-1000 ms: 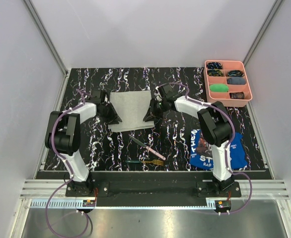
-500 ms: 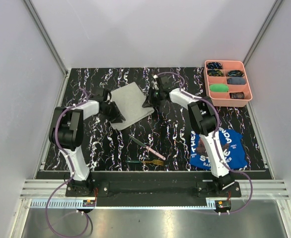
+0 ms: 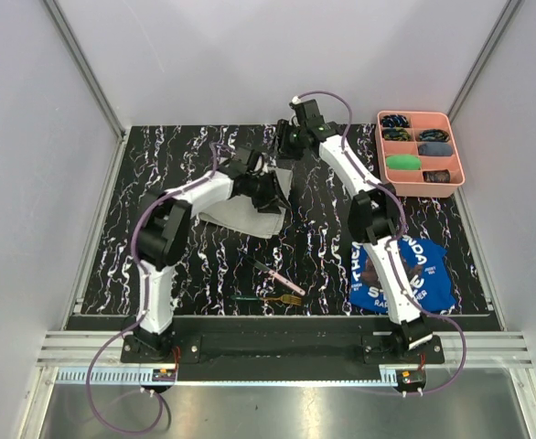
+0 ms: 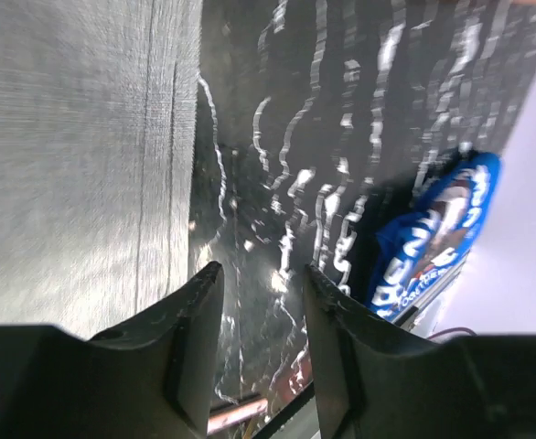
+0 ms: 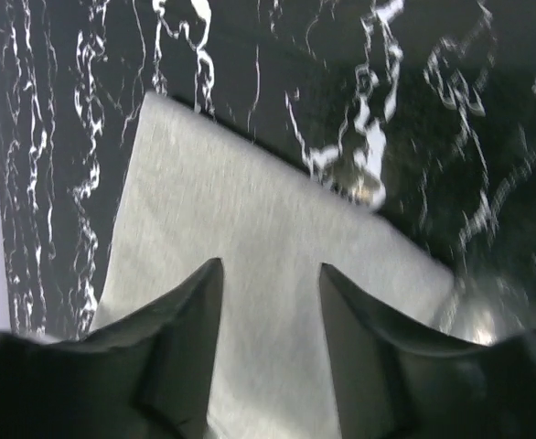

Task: Fold the napkin into a case and place the utensils inside
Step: Smooth out the square-folded napkin at the center of the board.

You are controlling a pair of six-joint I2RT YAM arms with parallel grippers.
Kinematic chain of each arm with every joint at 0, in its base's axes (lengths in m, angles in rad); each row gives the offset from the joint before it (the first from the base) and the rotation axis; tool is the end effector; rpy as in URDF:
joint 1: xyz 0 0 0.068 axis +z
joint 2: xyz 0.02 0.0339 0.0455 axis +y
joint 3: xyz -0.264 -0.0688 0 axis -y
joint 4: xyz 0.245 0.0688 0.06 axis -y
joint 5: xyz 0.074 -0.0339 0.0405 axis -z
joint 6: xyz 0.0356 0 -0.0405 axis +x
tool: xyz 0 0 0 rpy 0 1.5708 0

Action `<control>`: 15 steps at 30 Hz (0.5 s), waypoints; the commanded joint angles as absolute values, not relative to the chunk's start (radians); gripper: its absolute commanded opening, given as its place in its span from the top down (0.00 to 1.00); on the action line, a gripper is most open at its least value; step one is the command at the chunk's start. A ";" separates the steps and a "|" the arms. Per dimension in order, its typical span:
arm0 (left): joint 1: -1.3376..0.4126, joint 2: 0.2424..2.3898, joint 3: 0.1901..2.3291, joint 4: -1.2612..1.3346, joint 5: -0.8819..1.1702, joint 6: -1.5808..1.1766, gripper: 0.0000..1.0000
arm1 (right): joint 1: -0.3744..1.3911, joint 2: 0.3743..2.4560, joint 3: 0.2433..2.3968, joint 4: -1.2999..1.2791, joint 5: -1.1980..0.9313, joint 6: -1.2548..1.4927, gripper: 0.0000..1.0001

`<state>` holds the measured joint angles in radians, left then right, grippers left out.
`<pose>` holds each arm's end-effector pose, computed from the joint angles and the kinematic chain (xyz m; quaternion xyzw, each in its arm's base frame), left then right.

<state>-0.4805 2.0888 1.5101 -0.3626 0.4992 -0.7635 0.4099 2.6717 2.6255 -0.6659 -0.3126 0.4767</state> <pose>0.3917 -0.2234 0.1740 -0.0542 0.9230 -0.3657 0.1069 0.5318 0.2430 0.2112 -0.0348 0.8998 0.3042 0.3107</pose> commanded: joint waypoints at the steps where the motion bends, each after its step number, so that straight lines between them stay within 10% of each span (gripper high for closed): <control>1: -0.362 1.873 1.487 -0.370 0.500 -0.689 0.56 | 0.399 2.415 2.408 -0.755 -0.261 0.477 0.42; 15: -0.011 1.804 1.417 -0.598 0.306 -0.431 0.48 | 0.491 1.947 1.412 -0.283 -0.430 0.928 0.36</control>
<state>-0.0147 1.7569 1.4250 -0.5430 0.3634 -0.4988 0.4473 2.0792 1.5600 -0.4706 -0.3782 0.7246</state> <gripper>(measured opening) 0.514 0.631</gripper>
